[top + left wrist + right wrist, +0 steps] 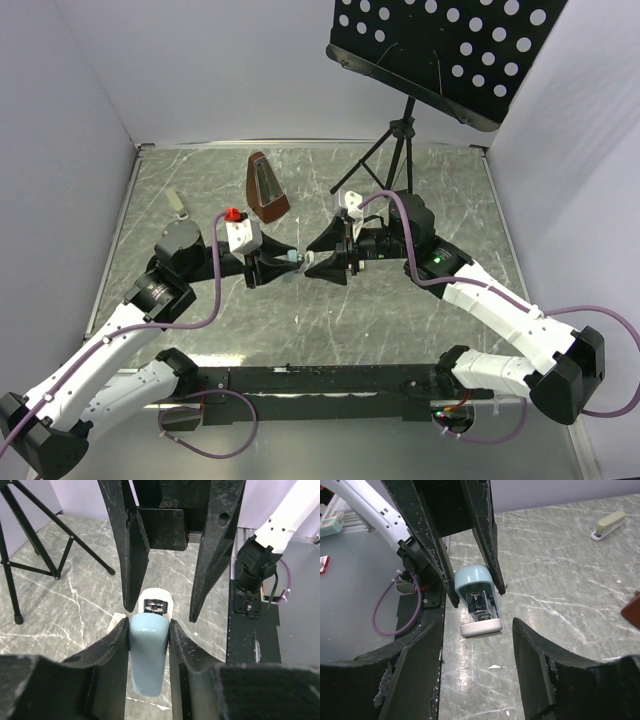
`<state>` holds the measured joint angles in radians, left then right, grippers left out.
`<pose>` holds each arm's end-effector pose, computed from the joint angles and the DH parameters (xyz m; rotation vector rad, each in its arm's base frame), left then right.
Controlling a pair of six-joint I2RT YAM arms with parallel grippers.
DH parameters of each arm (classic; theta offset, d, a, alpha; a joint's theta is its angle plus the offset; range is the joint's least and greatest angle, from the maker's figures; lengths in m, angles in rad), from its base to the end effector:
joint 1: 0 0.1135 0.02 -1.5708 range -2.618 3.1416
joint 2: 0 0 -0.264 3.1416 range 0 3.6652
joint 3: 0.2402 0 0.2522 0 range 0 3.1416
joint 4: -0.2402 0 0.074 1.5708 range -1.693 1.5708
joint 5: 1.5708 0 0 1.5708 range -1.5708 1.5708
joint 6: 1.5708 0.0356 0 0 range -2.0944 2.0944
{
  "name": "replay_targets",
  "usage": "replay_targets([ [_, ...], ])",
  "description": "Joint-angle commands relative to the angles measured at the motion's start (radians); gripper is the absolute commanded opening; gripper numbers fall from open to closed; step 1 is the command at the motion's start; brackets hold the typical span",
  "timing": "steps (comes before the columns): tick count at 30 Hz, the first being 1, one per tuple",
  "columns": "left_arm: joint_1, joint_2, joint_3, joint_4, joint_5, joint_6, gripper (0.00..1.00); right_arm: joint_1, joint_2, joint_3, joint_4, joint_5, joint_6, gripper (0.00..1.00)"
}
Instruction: Load the staples into the stapler
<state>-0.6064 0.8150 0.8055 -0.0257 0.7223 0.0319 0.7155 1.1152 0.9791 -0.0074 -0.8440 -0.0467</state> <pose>0.1387 -0.1248 0.3597 1.0510 1.3297 -1.0123 0.1722 0.1849 0.3628 -1.2426 1.3289 1.2011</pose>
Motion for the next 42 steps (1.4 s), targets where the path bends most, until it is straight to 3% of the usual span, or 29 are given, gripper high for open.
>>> replay_targets([
  [1,-0.004,0.007,0.032,0.056,0.054,-0.007,0.01,0.004,0.001,0.044,0.046,-0.043,-0.018,0.63],
  [18,-0.003,-0.008,0.021,0.090,0.051,-0.026,0.01,0.006,0.002,0.046,0.014,-0.056,-0.031,0.46],
  [21,-0.001,-0.011,0.020,0.092,0.048,-0.026,0.01,0.004,-0.003,0.044,0.012,-0.050,-0.036,0.37],
  [25,0.000,-0.027,0.009,0.113,0.040,-0.067,0.01,0.005,-0.014,0.044,0.012,-0.053,-0.036,0.09],
  [27,0.003,-0.040,-0.002,0.125,0.025,-0.076,0.01,0.001,-0.037,0.038,0.014,-0.014,-0.025,0.00],
  [35,0.051,-0.097,-0.066,0.257,-0.096,-0.188,0.01,-0.147,-0.184,-0.086,0.288,-0.049,0.204,0.00],
  [42,0.057,-0.135,-0.173,0.435,-0.381,-0.419,0.01,-0.294,-0.340,-0.198,0.558,-0.070,0.452,0.00],
])
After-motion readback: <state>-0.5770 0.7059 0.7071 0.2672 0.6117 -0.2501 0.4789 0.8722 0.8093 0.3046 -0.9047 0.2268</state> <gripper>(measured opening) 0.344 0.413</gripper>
